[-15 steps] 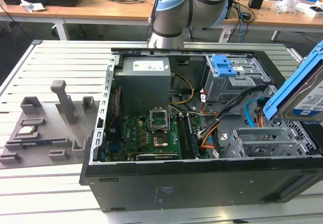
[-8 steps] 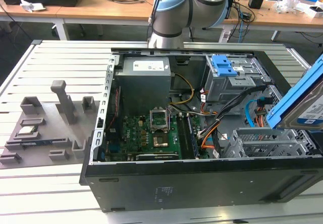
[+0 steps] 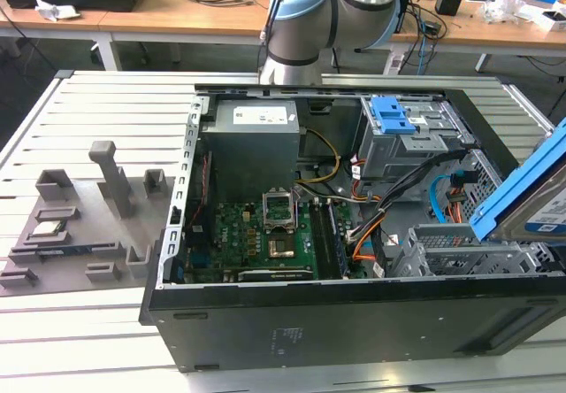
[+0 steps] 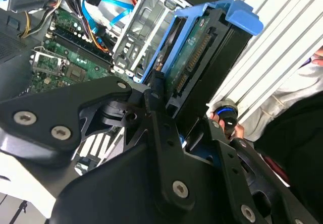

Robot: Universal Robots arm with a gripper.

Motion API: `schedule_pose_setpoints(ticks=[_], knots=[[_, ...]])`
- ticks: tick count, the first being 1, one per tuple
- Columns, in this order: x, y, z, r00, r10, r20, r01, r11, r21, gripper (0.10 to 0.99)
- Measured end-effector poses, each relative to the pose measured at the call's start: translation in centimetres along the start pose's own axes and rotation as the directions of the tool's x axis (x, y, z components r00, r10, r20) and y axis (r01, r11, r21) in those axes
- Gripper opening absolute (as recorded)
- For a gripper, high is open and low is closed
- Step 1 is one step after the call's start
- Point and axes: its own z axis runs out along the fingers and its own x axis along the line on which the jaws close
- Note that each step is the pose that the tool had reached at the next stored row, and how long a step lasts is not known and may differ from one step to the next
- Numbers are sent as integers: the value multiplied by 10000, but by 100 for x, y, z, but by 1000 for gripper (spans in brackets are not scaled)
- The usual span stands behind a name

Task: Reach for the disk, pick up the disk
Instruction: 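Pick up the disk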

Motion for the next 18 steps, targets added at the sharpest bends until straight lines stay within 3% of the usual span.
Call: schedule_pose_setpoints(ticks=[5,11,18], knots=[[-8,6,84,10000,2,0,-2,10000,0,361],[-112,57,150,10000,0,1,0,10000,0,361],[-182,101,200,10000,0,2,0,10000,0,361]])
